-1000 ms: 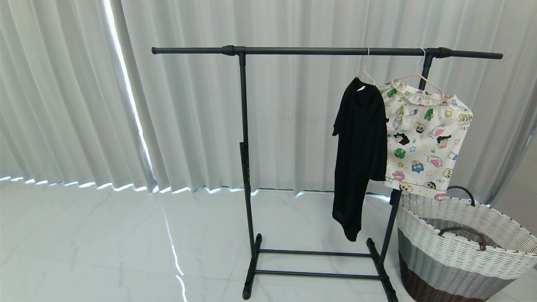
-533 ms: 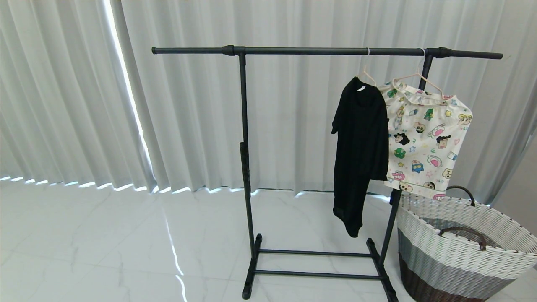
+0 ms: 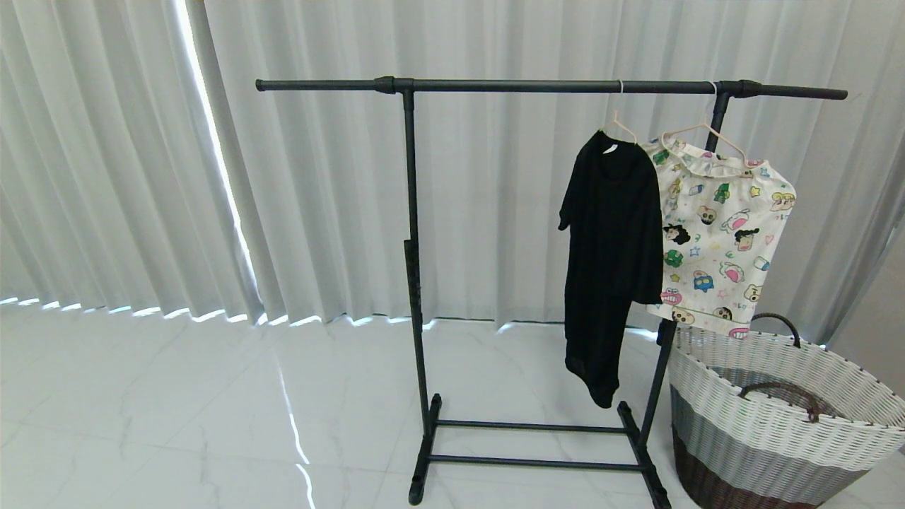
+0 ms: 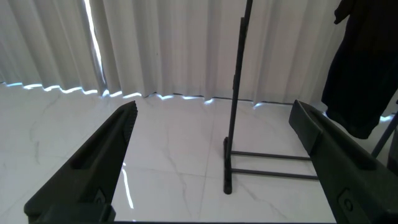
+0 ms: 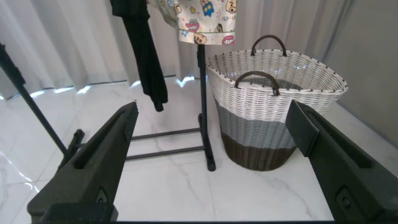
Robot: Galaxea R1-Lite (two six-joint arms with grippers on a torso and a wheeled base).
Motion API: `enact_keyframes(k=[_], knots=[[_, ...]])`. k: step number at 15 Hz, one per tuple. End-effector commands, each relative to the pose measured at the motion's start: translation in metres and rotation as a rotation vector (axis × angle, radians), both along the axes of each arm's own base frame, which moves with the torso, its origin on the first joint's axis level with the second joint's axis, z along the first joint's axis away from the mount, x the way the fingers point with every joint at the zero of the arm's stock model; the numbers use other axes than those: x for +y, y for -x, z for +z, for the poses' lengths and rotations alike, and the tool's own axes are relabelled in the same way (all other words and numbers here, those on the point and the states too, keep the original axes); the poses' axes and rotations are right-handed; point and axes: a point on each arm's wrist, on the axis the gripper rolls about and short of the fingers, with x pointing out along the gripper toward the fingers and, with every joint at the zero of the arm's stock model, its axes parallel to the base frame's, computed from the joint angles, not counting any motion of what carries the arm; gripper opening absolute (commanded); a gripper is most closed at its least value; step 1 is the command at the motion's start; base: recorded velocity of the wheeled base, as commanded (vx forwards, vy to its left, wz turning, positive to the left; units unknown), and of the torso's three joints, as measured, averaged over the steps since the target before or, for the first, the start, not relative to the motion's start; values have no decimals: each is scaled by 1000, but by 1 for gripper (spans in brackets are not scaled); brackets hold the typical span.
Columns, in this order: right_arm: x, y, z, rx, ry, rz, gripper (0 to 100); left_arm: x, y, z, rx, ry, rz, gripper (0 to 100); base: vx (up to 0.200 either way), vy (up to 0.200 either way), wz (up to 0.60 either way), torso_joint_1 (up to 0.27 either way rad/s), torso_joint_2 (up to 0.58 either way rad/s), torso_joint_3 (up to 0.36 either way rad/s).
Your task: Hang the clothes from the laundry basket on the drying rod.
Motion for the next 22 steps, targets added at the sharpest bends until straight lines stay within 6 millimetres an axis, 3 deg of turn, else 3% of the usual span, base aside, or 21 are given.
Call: enact_keyframes(k=[1, 22], knots=[[0, 0, 0, 3, 0, 0, 100, 0, 0, 0, 0, 0, 0, 100, 0, 0, 0, 0, 0, 0], [0, 0, 0, 3, 0, 0, 100, 0, 0, 0, 0, 0, 0, 100, 0, 0, 0, 0, 0, 0]])
